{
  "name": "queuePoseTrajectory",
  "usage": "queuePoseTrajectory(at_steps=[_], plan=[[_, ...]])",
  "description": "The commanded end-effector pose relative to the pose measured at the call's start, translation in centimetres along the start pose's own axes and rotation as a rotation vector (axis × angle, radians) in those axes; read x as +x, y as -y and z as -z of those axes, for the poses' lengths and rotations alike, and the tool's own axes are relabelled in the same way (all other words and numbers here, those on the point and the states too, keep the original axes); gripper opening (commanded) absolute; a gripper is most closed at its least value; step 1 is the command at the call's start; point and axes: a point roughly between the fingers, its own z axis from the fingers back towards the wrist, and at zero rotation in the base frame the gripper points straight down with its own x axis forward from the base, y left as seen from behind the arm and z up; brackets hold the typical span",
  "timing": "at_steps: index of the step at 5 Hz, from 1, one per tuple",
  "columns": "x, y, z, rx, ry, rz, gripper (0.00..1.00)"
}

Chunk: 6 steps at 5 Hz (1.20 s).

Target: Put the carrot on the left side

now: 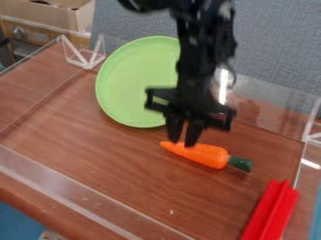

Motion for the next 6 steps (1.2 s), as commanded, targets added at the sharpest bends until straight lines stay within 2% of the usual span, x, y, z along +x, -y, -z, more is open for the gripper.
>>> queuePoseTrajectory(at_steps=[1, 2, 3, 4, 5, 6], plan=[[1.4, -0.3, -0.5, -0.035, 0.055, 0.004, 0.00], [1.6, -1.1, 1.0, -0.032, 0.034, -0.010, 1.00], [1.6, -0.9, 1.9, -0.050, 0.025, 0.089, 1.00], [1.3, -0.3, 2.3, -0.075, 0.020, 0.201, 0.00], [1.3, 0.2, 3.0, -0.095, 0.013, 0.289, 1.00], [1.9, 0.7, 2.0, -0.103, 0.016, 0.282, 0.00]])
